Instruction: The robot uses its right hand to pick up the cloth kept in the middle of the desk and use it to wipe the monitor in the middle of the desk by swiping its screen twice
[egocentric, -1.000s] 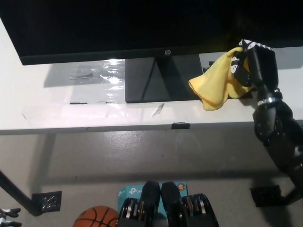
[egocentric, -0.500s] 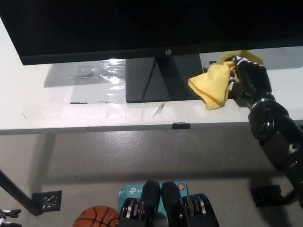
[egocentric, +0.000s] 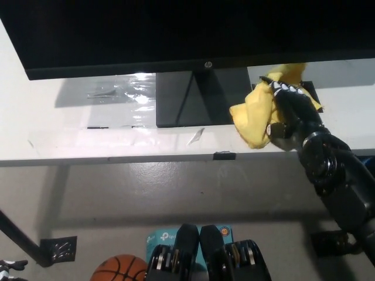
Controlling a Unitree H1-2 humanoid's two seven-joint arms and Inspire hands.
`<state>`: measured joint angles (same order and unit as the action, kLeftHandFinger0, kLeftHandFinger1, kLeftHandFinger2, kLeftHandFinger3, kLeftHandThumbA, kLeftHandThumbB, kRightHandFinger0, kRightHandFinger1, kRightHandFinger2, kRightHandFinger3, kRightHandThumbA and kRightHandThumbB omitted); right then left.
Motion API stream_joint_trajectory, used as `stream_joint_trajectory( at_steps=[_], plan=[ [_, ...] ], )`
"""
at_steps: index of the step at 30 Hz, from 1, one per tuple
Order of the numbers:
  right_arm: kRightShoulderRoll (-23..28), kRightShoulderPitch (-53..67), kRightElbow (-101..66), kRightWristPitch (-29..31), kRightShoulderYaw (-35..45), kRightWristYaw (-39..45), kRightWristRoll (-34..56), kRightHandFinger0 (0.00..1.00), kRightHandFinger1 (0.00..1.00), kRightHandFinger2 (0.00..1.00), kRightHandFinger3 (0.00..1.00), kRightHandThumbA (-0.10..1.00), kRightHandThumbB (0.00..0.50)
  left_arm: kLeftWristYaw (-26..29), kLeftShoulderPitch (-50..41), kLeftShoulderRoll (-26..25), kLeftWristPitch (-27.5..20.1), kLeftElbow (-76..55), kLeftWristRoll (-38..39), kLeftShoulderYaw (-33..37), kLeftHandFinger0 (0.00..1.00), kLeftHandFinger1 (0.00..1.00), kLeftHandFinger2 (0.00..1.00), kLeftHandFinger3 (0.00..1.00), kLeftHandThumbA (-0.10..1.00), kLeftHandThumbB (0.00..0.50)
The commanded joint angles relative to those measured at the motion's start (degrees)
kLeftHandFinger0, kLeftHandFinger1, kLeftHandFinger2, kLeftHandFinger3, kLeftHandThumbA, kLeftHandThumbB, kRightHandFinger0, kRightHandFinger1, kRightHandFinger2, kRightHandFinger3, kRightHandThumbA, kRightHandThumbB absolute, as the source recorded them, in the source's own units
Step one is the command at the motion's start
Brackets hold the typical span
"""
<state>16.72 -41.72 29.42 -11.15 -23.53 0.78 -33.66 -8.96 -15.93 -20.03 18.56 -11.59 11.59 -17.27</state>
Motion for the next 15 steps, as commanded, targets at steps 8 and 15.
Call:
stream_joint_trajectory(
  at_steps=[8, 15],
  plan=[
    [4.62, 4.92, -26.56, -15.78, 6.08, 26.32, 1.07, 1.00, 1.00, 1.00, 1.00, 0.65, 0.159, 0.53, -0.05, -1.21, -1.41, -2.15, 0.63, -2.02, 0.43, 0.50, 0.66, 0.78, 0.50, 0.145],
    [5.11, 9.20, -33.18, -15.78, 11.74, 29.13, -1.88, 1.00, 1.00, 1.00, 1.00, 0.48, 0.122, 0.35, -0.41, -0.94, -2.02, -1.99, 0.73, -2.09, 0.41, 0.48, 0.66, 0.80, 0.49, 0.129]
  ],
)
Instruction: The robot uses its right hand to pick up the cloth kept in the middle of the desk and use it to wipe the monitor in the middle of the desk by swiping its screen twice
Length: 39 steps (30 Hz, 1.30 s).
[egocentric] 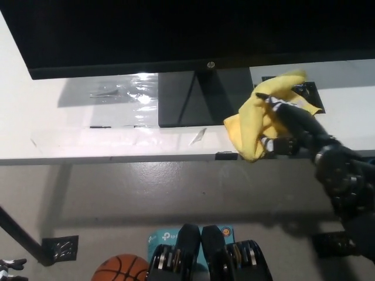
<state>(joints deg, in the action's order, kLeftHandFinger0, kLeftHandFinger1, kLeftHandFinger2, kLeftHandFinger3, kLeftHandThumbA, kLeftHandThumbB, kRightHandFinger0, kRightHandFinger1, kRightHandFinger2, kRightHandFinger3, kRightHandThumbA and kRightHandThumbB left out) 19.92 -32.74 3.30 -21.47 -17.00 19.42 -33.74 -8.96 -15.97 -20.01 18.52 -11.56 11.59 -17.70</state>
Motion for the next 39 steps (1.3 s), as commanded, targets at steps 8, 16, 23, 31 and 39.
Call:
stream_joint_trajectory(
  at_steps=[8, 16, 23, 31, 39],
  plan=[
    [0.80, 1.61, -8.84, -5.46, 10.61, 15.95, -8.81, 1.00, 1.00, 1.00, 1.00, 0.25, 0.126, 0.11, -0.26, -0.69, -1.72, -1.89, 0.54, -1.63, 0.45, 0.50, 0.67, 0.82, 0.46, 0.089],
    [-3.14, 7.28, -17.90, -5.46, 19.05, 17.26, -9.38, 1.00, 1.00, 1.00, 1.00, 0.32, 0.154, 0.09, 0.15, -0.55, -1.97, -2.00, 0.74, -1.97, 0.42, 0.47, 0.64, 0.79, 0.45, 0.101],
    [-13.81, 17.96, -21.34, 2.78, 25.99, -1.40, 2.93, 0.68, 0.79, 0.91, 0.92, 0.01, 0.103, -0.10, 0.24, -0.29, -2.66, -1.27, 0.90, -2.01, 0.42, 0.48, 0.64, 0.79, 0.45, 0.107],
    [-27.99, 23.83, -16.07, 12.08, 31.02, -12.62, 10.39, 0.46, 0.56, 0.69, 0.82, 0.01, 0.051, -0.13, 0.65, -0.54, -2.94, -1.04, 0.48, -1.86, 0.41, 0.46, 0.62, 0.80, 0.47, 0.123],
    [-27.03, 25.50, -5.34, 25.85, 29.34, -18.29, 10.13, 0.31, 0.34, 0.47, 0.71, -0.05, 0.033, -0.26, 0.91, -0.49, -2.87, -0.82, 0.22, -1.29, 0.42, 0.46, 0.60, 0.80, 0.46, 0.120]
  ],
)
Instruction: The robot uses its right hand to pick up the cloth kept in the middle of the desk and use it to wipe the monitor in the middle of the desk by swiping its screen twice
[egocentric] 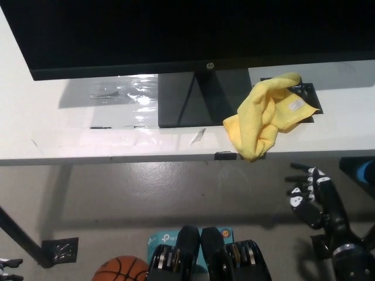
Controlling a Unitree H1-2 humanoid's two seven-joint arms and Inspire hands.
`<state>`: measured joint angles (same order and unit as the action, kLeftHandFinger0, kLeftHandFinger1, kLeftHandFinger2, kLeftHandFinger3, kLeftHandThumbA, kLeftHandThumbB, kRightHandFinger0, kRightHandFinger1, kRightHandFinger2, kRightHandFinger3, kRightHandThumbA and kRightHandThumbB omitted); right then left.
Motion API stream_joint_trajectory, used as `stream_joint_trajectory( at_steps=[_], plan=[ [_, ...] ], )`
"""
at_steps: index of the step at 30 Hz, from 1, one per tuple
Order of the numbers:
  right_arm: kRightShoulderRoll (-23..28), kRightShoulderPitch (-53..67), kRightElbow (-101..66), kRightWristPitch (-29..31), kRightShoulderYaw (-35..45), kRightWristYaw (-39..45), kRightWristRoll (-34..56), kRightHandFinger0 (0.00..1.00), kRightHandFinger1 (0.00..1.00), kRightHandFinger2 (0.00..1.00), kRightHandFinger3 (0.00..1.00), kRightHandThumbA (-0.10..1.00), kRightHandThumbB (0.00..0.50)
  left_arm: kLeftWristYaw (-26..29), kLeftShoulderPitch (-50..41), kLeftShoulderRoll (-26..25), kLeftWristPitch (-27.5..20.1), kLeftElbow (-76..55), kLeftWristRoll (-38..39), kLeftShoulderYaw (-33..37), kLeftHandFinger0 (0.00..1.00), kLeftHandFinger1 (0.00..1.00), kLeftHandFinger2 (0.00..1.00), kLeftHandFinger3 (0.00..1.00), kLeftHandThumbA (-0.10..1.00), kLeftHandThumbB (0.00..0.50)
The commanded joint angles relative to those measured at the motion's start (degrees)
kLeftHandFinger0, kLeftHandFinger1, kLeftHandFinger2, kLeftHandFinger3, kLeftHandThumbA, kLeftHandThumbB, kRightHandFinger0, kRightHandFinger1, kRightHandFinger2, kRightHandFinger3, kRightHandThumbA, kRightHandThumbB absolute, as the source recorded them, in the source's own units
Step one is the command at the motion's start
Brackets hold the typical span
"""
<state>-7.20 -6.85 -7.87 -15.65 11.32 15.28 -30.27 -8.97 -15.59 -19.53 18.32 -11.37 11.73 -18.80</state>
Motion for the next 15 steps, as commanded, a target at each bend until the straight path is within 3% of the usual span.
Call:
stream_joint_trajectory(
  at_steps=[1, 5, 8, 15],
  plan=[
    [0.60, -0.24, 6.46, 20.26, 0.94, -13.45, 7.27, 0.29, 0.33, 0.46, 0.71, -0.05, 0.032, -0.27, 0.61, -0.94, -2.72, -0.98, -0.05, -0.02, 0.42, 0.46, 0.60, 0.80, 0.46, 0.119],
    [3.66, -1.33, 9.65, 21.48, -0.36, -10.84, 8.44, 0.08, 0.11, 0.24, 0.66, -0.07, 0.069, -0.21, 0.66, -0.81, -2.56, -1.24, -0.39, 0.53, 0.42, 0.48, 0.63, 0.79, 0.47, 0.113],
    [4.65, -1.74, 10.84, 22.04, -1.79, -11.00, 7.75, 0.00, 0.00, 0.13, 0.65, -0.06, 0.084, -0.26, 0.78, -1.06, -2.55, -0.99, -0.41, 0.61, 0.43, 0.48, 0.64, 0.80, 0.48, 0.126],
    [7.06, -1.37, 11.86, 24.89, -4.95, -10.86, 7.36, 0.00, 0.00, 0.07, 0.64, -0.10, 0.093, -0.53, 0.96, -1.14, -3.53, -0.62, 0.10, 0.49, 0.40, 0.47, 0.62, 0.77, 0.45, 0.125]
  ],
)
